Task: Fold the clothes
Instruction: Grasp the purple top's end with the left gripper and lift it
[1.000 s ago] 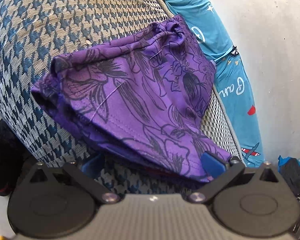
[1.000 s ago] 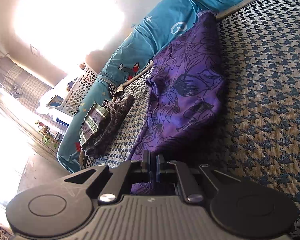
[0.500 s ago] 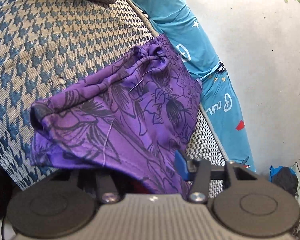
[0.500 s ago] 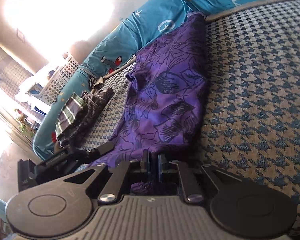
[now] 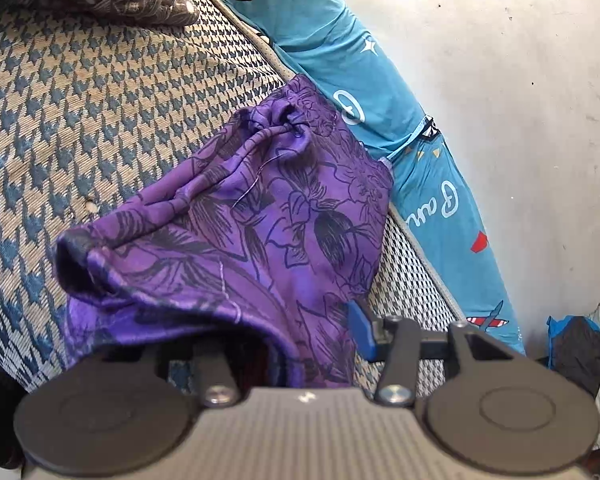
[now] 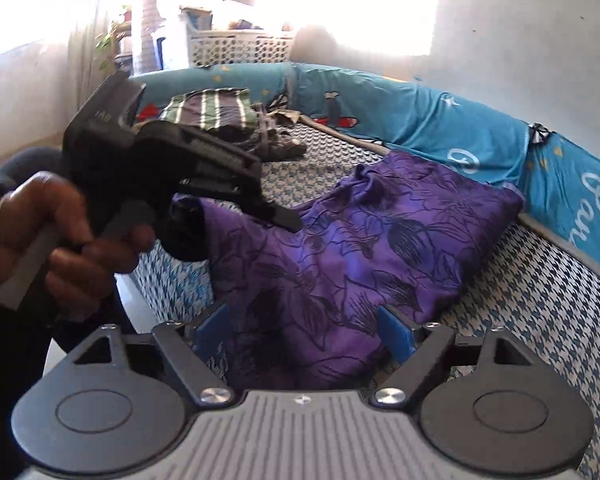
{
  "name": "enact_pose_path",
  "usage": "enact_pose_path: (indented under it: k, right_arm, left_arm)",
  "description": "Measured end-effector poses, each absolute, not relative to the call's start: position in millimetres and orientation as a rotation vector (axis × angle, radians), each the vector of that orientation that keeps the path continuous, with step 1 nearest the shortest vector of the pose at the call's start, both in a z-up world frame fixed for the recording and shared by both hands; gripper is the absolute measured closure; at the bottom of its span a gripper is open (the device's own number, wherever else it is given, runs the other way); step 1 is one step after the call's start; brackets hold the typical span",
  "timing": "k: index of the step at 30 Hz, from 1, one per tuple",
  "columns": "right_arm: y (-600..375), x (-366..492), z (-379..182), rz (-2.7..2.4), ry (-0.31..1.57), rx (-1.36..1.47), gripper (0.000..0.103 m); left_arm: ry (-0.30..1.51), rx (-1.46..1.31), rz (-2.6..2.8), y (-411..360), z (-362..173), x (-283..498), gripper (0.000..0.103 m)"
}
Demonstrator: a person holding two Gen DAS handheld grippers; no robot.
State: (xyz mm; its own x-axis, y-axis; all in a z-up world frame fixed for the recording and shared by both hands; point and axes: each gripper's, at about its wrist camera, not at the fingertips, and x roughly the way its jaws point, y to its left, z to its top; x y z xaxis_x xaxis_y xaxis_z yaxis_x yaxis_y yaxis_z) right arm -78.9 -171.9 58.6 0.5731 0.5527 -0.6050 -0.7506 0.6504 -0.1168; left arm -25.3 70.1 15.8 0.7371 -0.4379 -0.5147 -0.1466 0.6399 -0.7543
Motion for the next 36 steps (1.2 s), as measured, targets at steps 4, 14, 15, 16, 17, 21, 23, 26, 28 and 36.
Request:
enact_pose_path:
  k: [4, 14, 15, 16, 17, 21, 23, 26, 28, 36]
  right_arm:
    - [-147, -77, 33, 0.779, 0.573, -0.505, 0.022]
    - [-109, -49, 1, 0.724, 0.553, -0.593, 0.024]
    - [-107, -46, 0, 0.713, 0.552, -0.597, 0.034]
    - [-104, -44, -1, 0.694, 0.549, -0.601, 0.056]
    - [-103, -42, -1, 0.668, 0.548, -0.602, 0.066]
    - [-113, -34, 14, 0.608, 0.514, -0.534, 0.085]
    - [-115, -34, 19, 0.599, 0.496, -0.525, 0.085]
    - [-117, -35, 25, 0.592, 0.471, -0.524, 0.086]
    - [-118, -35, 28, 0.586, 0.455, -0.523, 0.086]
    - [-117, -38, 36, 0.590, 0.420, -0.520, 0.086]
  left_arm:
    - [0.744, -0.870, -0.192, 68, 22, -22, 0.059]
    - [0.758, -0.857, -0.208, 66, 32, -14, 0.059]
    - [0.759, -0.857, -0.212, 66, 33, -14, 0.059]
    - [0.763, -0.855, -0.218, 67, 33, -14, 0.059]
    - [0.768, -0.852, -0.220, 67, 32, -14, 0.058]
    - [0.771, -0.852, -0.194, 75, 27, -23, 0.047]
    - [0.771, -0.874, -0.179, 82, 24, -28, 0.032]
    - [0.750, -0.894, -0.154, 92, 27, -34, 0.024]
    - [0.731, -0.893, -0.138, 99, 32, -36, 0.014]
    - [0.774, -0.905, -0.070, 115, 25, -24, 0.008]
